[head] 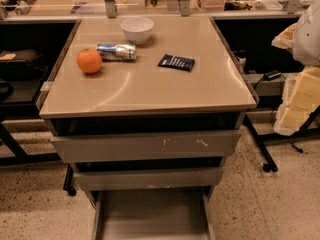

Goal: Place rxbar blueberry into bottom drawer

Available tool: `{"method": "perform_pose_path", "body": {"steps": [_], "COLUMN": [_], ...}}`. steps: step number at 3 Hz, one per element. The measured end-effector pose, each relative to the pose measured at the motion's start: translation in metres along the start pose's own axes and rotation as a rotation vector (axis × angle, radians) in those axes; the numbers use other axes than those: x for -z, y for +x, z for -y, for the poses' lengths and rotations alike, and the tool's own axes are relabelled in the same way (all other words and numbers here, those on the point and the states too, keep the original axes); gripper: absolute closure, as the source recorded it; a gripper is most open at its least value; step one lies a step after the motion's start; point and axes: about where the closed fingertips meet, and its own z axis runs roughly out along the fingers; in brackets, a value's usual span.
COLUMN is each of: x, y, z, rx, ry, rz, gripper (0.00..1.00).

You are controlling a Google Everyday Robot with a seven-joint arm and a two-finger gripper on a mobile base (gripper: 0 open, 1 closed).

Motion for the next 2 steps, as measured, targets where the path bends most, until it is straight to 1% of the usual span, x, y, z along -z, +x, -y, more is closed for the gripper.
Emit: {"method": "perform_pose_path", "body": {"steps": [1, 2], "x": [0.0, 0.0001], "y": [0.0, -0.004], "z": [0.0, 0.0057], "rx": [0.0, 0.005], "ry": [0.0, 0.016], "rz": [0.0, 0.022], "gripper": [0.0, 0.0]}}
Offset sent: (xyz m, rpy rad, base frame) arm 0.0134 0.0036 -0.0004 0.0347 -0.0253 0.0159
